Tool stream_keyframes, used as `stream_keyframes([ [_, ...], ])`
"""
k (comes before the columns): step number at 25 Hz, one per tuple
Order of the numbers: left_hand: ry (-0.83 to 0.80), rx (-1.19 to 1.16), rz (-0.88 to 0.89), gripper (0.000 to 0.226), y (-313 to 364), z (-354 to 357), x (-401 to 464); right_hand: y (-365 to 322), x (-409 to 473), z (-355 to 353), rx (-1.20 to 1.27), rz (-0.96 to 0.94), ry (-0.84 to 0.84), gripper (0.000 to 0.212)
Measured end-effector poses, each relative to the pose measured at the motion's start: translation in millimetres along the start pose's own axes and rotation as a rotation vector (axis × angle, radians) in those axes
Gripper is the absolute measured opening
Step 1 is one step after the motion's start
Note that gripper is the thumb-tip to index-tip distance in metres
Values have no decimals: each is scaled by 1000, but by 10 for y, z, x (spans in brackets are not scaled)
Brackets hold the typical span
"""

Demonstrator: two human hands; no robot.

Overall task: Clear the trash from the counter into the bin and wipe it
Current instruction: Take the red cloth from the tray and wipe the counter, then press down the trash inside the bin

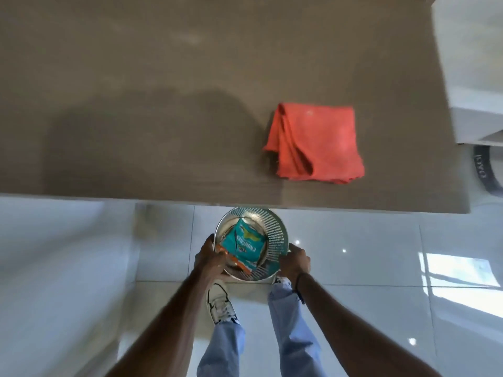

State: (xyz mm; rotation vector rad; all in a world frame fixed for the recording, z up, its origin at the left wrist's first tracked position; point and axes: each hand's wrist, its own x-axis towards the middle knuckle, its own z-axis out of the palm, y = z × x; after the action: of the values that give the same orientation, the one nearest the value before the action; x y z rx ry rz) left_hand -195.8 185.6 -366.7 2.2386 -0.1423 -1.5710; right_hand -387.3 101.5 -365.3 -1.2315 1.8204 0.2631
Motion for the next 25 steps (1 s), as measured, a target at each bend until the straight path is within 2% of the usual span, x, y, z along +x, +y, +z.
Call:
stream_keyframes([
  [3, -12, -21, -1, 34, -255, 239, 536, 133, 524, 365, -22, 43, -1, 18],
  [5, -63, -57, -31, 21, -408, 381, 791, 184, 784, 561, 43, 66, -16, 19],
  [8, -94, -78, -49, 15, -569, 499, 978, 292, 1071, 757, 35, 92, -106, 23],
  [11, -128, -79, -83, 38, -680, 544, 1003, 383, 1211, 860, 48, 152, -217, 37],
  [13, -117, -67, -116, 46, -728, 552, 939, 397, 1170, 873, 92, 187, -221, 36],
  [15, -85, -72, -132, 39, -719, 519, 792, 364, 976, 854, 111, 167, -203, 37],
  [17, -35, -66, -126, 22, -653, 443, 569, 242, 616, 760, 60, 43, -162, 35],
  [19, 14, -59, -111, 36, -481, 336, 181, 31, 79, 646, 13, -95, -159, 36],
  [22, 115, 113, 61, 31, -65, 94, -668, -436, -916, 393, 118, -195, -218, 47],
  [25, 19, 60, 158, 39, 406, -177, -1595, -909, -1780, -12, 224, -303, -196, 41],
])
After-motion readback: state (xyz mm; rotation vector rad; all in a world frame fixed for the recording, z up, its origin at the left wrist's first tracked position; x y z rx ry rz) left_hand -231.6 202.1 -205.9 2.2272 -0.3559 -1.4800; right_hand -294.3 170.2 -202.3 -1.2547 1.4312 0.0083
